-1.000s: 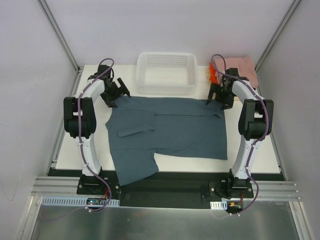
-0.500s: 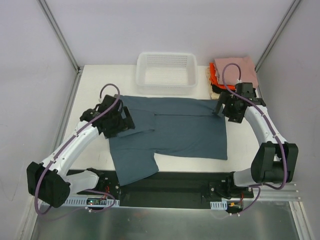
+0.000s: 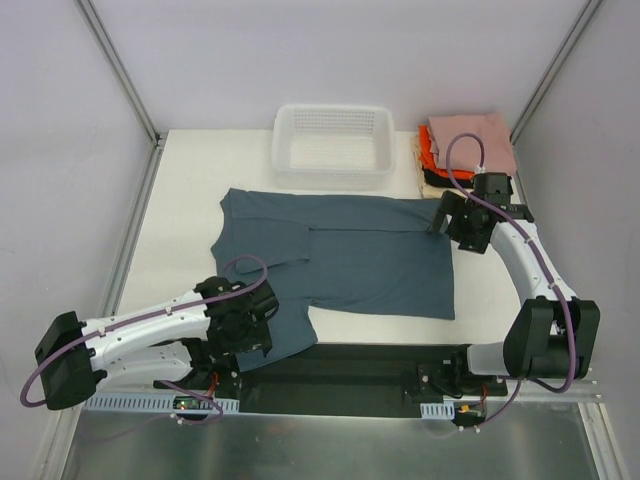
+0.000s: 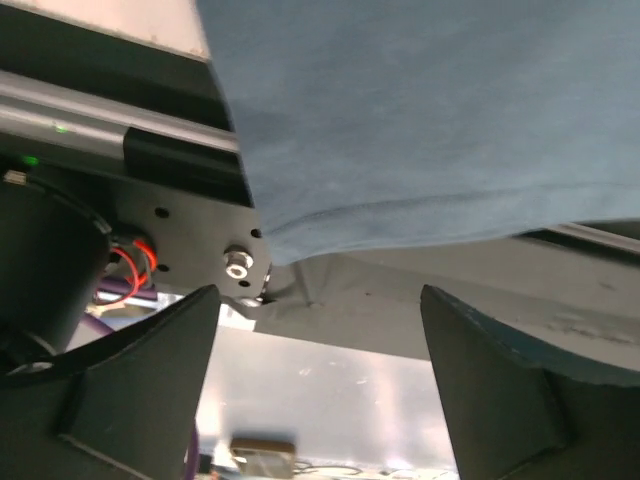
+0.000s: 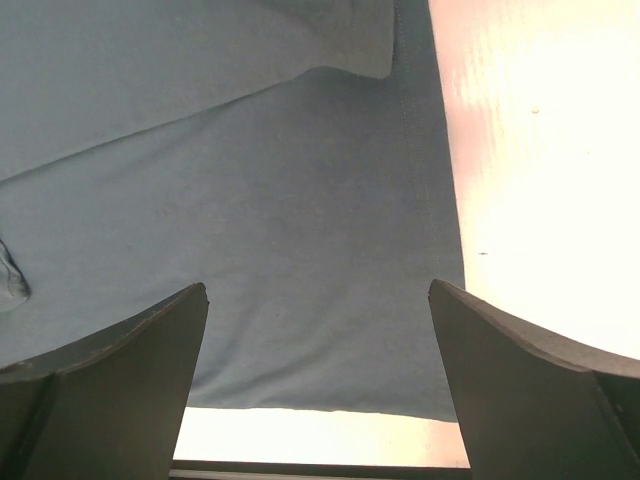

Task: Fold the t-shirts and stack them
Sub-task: Fold the tshirt

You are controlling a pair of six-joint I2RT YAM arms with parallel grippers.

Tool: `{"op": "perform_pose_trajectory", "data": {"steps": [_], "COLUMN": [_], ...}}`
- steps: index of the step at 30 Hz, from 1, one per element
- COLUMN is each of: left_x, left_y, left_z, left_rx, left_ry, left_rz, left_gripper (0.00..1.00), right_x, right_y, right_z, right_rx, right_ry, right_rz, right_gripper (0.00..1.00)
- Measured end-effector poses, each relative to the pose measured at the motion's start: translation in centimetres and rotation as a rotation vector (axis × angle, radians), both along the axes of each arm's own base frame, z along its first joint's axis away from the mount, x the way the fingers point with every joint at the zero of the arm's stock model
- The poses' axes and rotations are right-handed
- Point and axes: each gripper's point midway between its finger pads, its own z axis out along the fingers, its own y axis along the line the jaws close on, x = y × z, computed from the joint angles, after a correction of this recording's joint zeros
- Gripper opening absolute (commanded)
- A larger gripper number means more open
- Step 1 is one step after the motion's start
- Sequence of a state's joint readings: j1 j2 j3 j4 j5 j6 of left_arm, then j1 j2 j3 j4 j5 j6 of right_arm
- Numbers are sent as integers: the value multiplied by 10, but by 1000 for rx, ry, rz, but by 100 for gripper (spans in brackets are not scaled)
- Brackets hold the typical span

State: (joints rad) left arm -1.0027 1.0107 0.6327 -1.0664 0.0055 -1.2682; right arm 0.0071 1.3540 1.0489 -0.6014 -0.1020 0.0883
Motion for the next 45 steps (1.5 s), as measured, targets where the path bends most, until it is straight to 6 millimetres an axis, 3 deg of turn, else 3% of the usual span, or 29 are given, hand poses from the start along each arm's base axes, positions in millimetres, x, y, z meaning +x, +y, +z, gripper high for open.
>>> {"op": "perform_pose_trajectory", "data": {"steps": [6,17,24,31,32,35,41,45], "left_x": [-1,0,-7,-10,-11,-12,-8,6], "left_y": [-9,-8,0,6,8,12,6,-13], "left_z": [-9,-24,-33,-35,-35,-34,-33,-26], "left_rx": [-33,-7,65,136,144,164,134,47], "left_ry": [1,7,60,99,103,113,94,28], "left_rz": [53,89,74,48,43,38,35,22], "left_gripper": [58,56,48,21,11,0,0,0], "right_x": [-1,-2,-2,-2,-2,-2,-14,-43], "right_y": [-1,-2,-2,-3,-3,-3,-6,-12], "right_z": [-1,-3,-3,-3,-4,-4,-10,-9], "right_rx": [-5,-8,-10,-13,-15,-17,-26,-42], "right_ry": [3,8,8,9,9,9,34,55], "right_rz": [-2,-3,-4,-5,-7,-9,-34,-84], "right_gripper": [96,96,96,96,96,97,97,97]}}
